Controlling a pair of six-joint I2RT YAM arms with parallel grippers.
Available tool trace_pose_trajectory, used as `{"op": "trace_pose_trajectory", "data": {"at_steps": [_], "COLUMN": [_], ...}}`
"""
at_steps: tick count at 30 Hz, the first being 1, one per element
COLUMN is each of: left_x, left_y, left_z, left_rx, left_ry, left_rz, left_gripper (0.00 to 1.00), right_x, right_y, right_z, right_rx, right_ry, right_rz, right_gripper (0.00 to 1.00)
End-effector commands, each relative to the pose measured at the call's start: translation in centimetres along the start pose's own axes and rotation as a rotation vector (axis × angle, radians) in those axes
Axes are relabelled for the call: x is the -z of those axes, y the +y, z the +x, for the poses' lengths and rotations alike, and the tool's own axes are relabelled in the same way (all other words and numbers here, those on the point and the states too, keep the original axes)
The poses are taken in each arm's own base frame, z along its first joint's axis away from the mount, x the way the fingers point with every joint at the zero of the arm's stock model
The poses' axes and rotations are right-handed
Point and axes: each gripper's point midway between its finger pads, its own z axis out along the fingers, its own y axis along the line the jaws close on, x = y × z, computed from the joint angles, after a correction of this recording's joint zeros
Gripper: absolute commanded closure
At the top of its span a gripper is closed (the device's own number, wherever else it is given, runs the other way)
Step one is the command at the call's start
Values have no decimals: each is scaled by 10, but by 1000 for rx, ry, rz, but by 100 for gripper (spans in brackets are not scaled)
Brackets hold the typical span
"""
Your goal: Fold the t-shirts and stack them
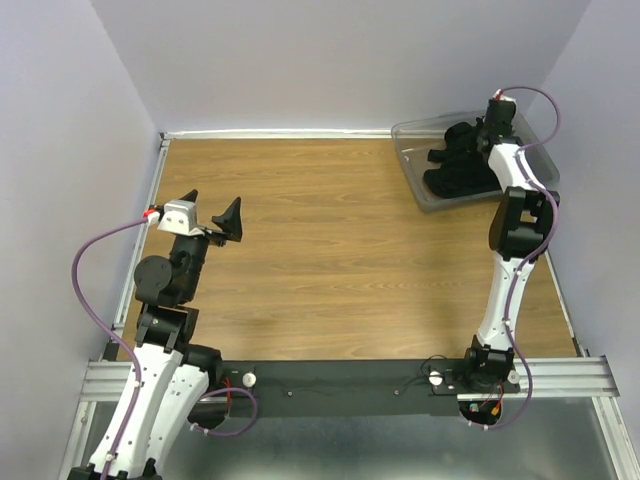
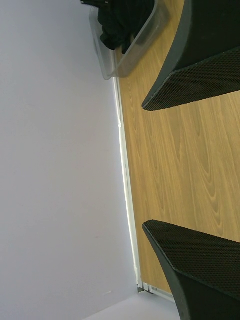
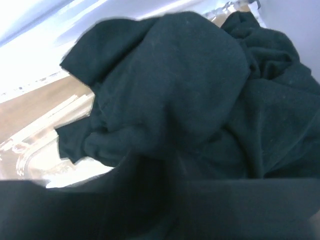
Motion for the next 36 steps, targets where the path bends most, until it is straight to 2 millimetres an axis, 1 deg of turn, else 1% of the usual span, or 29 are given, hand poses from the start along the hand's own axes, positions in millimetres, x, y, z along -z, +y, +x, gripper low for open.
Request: {"op": "trace_pose_trajectory", "data": {"at_steps": [1, 2, 3, 4, 5, 6, 7, 8, 9, 10, 11, 12, 13, 14, 16, 17, 18, 20, 21, 23, 24, 26, 27, 29, 30, 33, 34, 35, 36], "left_x": [0, 0, 0, 0, 0, 0, 0, 1, 1, 2, 2, 3, 4, 4, 5, 5, 5, 6, 7, 7, 7, 7, 8, 7, 7, 7, 7, 7, 7], "left_y": [-4, -3, -4, -3, -3, -4, -4, -4, -4, -5, -5, -5, -5, -5, -5, -5, -4, -5, -4, -4, -4, -4, -4, -4, -4, -4, -4, -4, -4], "left_z": [-7, -5, -6, -6, -5, -7, -7, -7, -9, -9, -10, -11, -12, -12, -14, -14, -15, -16, -16, -17, -17, -17, -18, -17, -16, -17, -16, -16, -16], "left_rx": [-13, -15, -15, -15, -15, -16, -16, -16, -15, -15, -15, -15, -15, -15, -14, -15, -15, -15, -17, -17, -18, -18, -18, -20, -20, -21, -20, -21, -21], "left_ry": [-27, -24, -25, -24, -22, -25, -25, -26, -31, -32, -34, -39, -42, -42, -48, -46, -50, -53, -56, -59, -57, -59, -60, -59, -56, -57, -54, -54, -56], "left_rz": [21, 19, 20, 19, 19, 23, 21, 24, 21, 25, 25, 26, 24, 26, 23, 24, 22, 23, 22, 20, 20, 20, 20, 20, 19, 20, 19, 20, 20], "left_gripper": [2, 2, 2, 2, 2, 2, 2, 2, 3, 3, 2, 3, 3, 3, 3, 3, 3, 3, 3, 3, 3, 3, 3, 3, 3, 3, 3, 3, 3], "right_x": [43, 62, 106, 131, 163, 217, 244, 277, 303, 346, 370, 396, 441, 462, 511, 547, 568, 591, 596, 589, 577, 561, 539, 515, 487, 438, 404, 393, 380], "right_y": [19, 36, 50, 62, 89, 98, 109, 131, 139, 142, 148, 160, 159, 161, 169, 167, 171, 169, 171, 173, 175, 180, 185, 193, 200, 213, 215, 217, 216], "right_z": [-35, -47, -76, -88, -94, -115, -123, -128, -134, -151, -161, -163, -190, -199, -209, -223, -222, -220, -215, -206, -196, -183, -165, -142, -116, -61, -23, -5, 20], "right_rx": [30, 47, 90, 117, 160, 200, 213, 262, 283, 294, 301, 310, 304, 299, 263, 256, 251, 230, 231, 229, 234, 242, 255, 277, 308, 383, 404, 429, 495], "right_ry": [-42, -63, -133, -169, -195, -280, -318, -369, -408, -490, -534, -555, -649, -678, -705, -773, -781, -804, -792, -759, -724, -673, -610, -545, -482, -362, -257, -215, -157], "right_rz": [-109, -202, -263, -317, -440, -500, -541, -599, -631, -662, -686, -743, -783, -819, -959, -1008, -1090, -1147, -1185, -1196, -1196, -1204, -1213, -1213, -1201, -1183, -1175, -1178, -1175], "right_gripper": [99, 99, 99, 99, 99, 99, 100, 100, 99, 99, 99, 100, 100, 99, 99, 99, 99, 99, 100, 99, 100, 100, 100, 99, 99, 96, 93, 87, 64]}}
